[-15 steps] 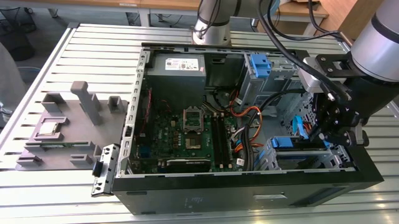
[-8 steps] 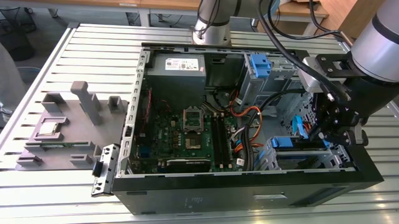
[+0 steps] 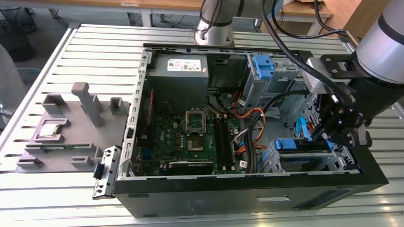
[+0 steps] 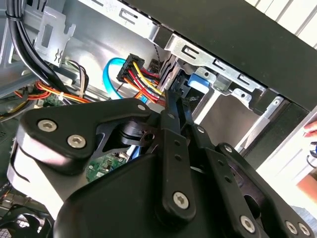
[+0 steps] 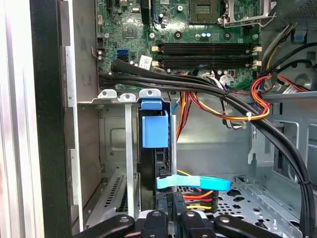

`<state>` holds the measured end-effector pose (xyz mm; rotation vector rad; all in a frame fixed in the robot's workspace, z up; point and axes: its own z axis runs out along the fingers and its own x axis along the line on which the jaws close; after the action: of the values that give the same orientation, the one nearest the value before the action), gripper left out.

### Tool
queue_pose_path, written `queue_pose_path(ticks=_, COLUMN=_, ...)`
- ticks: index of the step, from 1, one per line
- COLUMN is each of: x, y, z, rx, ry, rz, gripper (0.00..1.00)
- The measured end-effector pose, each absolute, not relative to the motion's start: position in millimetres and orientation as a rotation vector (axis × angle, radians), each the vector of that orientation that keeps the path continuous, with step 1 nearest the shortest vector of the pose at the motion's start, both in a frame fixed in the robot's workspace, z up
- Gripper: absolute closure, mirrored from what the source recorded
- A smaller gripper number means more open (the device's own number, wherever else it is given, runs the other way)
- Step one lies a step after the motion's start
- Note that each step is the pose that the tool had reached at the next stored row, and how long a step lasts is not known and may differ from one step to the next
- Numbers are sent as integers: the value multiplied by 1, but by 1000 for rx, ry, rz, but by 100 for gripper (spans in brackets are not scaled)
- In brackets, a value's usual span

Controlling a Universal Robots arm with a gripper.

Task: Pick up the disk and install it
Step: 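Insert the second disk wire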

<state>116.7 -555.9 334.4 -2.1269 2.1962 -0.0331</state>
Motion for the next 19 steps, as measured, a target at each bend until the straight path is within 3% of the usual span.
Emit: queue_pose_path(ticks=19, x=116, y=-559, z=334, rx=-2127, ry=2196, rz=-33, gripper=83)
